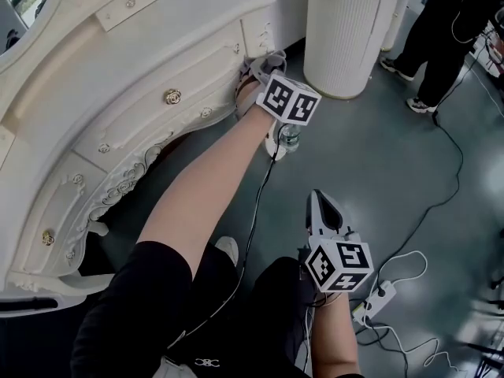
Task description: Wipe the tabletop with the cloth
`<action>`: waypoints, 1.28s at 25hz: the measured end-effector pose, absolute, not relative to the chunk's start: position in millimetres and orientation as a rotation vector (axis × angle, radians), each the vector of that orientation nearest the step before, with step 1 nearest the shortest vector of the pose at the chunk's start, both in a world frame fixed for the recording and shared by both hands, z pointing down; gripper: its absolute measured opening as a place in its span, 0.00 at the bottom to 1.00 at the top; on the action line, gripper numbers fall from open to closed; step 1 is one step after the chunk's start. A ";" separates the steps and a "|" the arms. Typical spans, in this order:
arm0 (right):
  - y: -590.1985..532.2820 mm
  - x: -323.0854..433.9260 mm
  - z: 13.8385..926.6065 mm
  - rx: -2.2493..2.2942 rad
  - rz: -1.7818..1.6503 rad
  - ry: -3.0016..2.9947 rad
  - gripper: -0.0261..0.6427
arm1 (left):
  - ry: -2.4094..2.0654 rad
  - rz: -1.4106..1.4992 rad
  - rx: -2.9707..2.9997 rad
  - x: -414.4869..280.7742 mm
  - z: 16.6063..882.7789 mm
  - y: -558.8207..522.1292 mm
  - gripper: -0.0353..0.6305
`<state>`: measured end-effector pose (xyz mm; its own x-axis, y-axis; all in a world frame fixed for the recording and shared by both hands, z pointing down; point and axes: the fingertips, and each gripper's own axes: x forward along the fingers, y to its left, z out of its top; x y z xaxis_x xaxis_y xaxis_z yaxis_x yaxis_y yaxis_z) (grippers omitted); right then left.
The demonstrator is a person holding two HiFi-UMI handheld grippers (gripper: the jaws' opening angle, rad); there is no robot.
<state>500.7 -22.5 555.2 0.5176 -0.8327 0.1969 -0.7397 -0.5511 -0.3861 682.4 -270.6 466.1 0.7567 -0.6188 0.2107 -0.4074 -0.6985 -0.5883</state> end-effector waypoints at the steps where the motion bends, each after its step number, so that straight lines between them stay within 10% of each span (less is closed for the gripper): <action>1: -25.7 498.3 552.5 -2.503 -0.523 1.343 0.05 | 0.788 -0.490 -2.474 673.6 457.0 -269.9 0.16; 32: -122.8 411.0 507.1 -2.303 -0.472 1.807 0.05 | 1.240 -0.284 -2.659 384.4 429.3 -322.1 0.15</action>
<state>411.0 -122.8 507.1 0.2128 -0.9673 0.1381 -0.9114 -0.2475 -0.3289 384.4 -322.1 429.3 0.6312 -0.7703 0.0911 -0.7332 -0.6308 -0.2539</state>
